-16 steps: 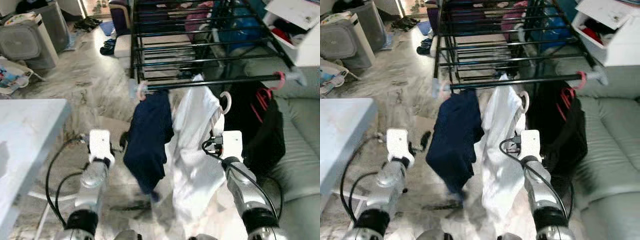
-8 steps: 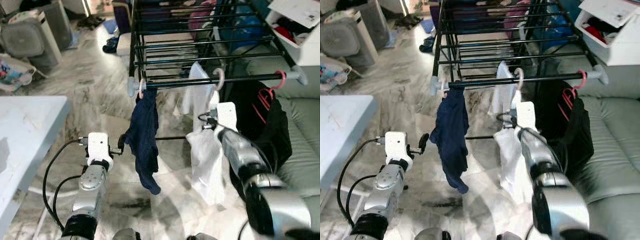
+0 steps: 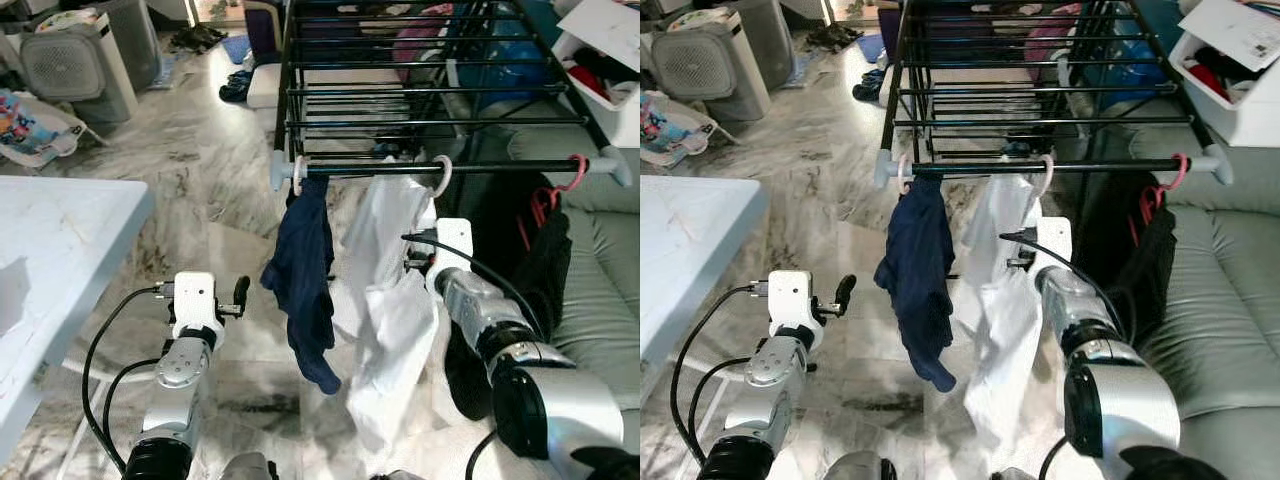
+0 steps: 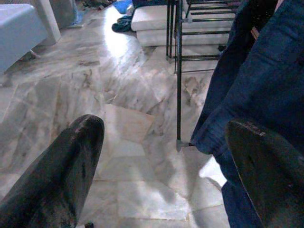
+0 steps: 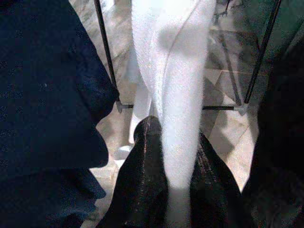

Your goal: Hang hanger

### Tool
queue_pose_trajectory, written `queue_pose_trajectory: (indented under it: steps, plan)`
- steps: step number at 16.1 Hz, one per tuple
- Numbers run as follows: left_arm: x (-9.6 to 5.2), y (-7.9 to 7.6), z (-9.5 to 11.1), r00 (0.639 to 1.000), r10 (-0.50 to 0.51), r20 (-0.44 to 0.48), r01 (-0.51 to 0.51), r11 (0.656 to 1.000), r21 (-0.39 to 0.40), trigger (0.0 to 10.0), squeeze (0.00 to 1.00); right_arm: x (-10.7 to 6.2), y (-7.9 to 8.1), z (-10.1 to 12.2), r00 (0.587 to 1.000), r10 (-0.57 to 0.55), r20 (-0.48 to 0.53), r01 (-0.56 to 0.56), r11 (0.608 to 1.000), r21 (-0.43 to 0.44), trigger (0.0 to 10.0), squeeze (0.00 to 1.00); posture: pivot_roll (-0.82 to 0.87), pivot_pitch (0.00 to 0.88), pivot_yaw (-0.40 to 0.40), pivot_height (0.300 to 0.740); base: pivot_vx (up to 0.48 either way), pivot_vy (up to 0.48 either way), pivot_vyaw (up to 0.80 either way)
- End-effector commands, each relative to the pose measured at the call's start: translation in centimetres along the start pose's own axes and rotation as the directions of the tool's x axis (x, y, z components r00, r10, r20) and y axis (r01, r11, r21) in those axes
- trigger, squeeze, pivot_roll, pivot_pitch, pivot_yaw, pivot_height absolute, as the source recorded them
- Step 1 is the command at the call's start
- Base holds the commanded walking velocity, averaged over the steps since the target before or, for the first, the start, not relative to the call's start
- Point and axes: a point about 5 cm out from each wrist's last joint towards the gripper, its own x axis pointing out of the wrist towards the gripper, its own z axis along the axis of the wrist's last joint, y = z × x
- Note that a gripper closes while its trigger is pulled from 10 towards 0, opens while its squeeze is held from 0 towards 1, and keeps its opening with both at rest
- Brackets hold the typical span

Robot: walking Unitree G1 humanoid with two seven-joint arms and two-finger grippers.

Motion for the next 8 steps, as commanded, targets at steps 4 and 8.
queue_pose_trajectory:
  steps: [4, 8]
  plan:
    - [0.8, -0.4, 0.4, 1.0, -0.015, -0.006, 0.015, 1.0, -0.002, 10.0, 0.0, -0.4, -1.0, 0.1, 0.995, -0.03, 0.095, 0.031, 1.0, -0.005, 10.0, 1.0, 0.05, 0.0, 0.016, 0.74, 0.0, 0.0, 0.0]
    - [1.5, -0.6, 0.8, 1.0, -0.029, -0.003, 0.029, 1.0, 0.002, 10.0, 0.0, -1.1, -1.2, 2.0, 0.965, -0.045, 0.257, 0.06, 0.997, -0.049, 10.0, 1.0, 0.02, 0.0, 0.04, 0.74, 0.0, 0.0, 0.0]
